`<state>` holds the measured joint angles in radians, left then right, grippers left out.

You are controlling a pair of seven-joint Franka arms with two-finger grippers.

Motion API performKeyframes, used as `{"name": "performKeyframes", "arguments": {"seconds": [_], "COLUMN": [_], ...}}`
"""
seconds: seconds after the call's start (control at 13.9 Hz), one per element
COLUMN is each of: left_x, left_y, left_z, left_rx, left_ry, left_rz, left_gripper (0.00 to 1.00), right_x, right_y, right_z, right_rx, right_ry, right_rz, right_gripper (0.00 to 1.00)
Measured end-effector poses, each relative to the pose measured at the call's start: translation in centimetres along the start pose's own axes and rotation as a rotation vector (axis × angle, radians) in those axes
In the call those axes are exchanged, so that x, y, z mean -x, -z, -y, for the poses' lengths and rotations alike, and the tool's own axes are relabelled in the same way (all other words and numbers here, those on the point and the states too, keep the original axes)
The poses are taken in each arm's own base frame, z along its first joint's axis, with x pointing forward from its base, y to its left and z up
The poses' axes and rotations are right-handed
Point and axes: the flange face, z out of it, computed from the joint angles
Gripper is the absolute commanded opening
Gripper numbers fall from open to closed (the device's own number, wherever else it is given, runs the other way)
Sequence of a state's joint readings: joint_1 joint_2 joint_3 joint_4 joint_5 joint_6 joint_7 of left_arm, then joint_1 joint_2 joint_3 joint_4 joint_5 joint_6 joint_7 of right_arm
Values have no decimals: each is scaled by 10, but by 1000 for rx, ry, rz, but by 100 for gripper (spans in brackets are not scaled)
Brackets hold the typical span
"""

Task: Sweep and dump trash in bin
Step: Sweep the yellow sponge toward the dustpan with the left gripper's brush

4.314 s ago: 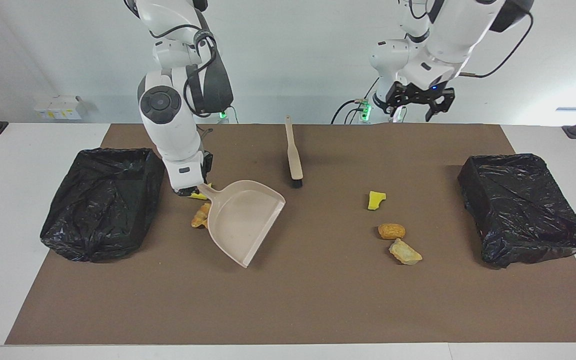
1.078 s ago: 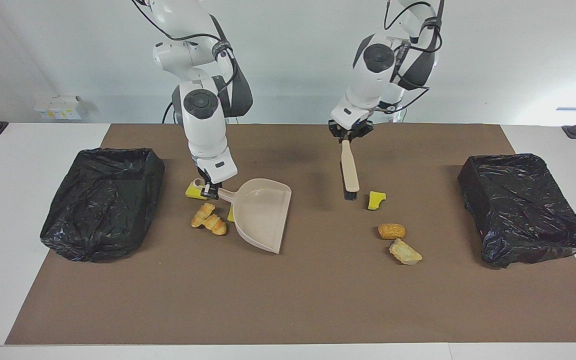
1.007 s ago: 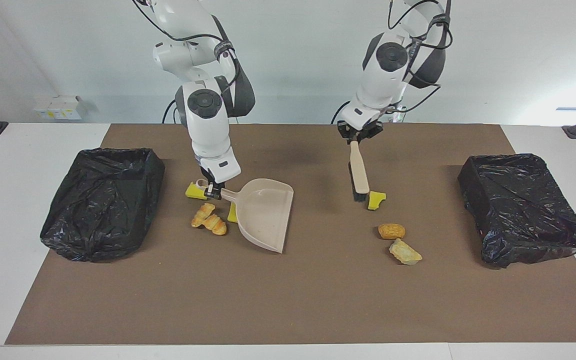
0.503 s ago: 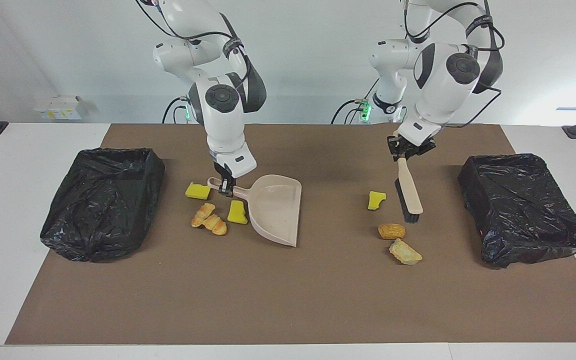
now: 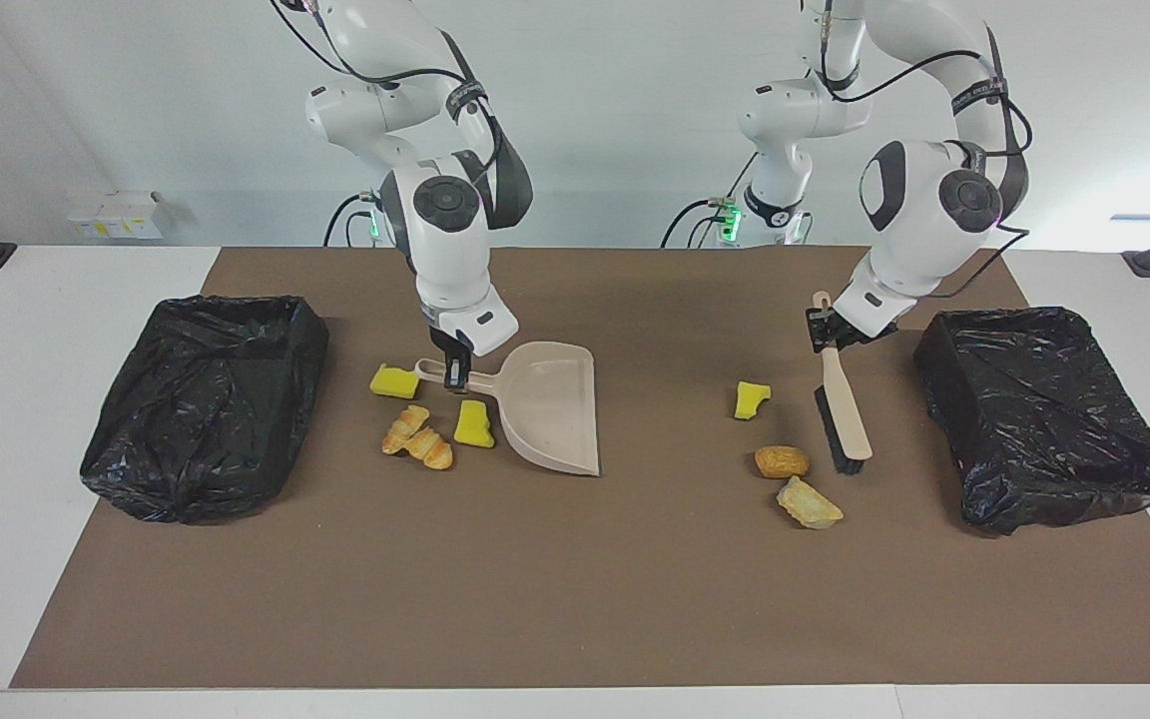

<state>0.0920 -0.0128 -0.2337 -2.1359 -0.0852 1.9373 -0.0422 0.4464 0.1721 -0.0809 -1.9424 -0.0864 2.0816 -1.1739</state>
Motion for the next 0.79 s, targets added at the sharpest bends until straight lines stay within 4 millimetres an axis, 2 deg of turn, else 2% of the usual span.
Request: {"name": "performKeyframes", "arguments": {"seconds": [0.36,0.79], "left_x": [34,40], "left_y": [-44,-69], "left_z": [-9,-65], "left_rx": [-31,-43], "left_ry": [100,114], "left_rz": [82,3], "left_gripper": [0,0], "right_x": [-9,-12], "right_y": [1,-1], "right_z": [3,6], "right_rx": [1,-2], "right_ry": [24,31], "right_rz": [0,2], "right_gripper": [0,0]}}
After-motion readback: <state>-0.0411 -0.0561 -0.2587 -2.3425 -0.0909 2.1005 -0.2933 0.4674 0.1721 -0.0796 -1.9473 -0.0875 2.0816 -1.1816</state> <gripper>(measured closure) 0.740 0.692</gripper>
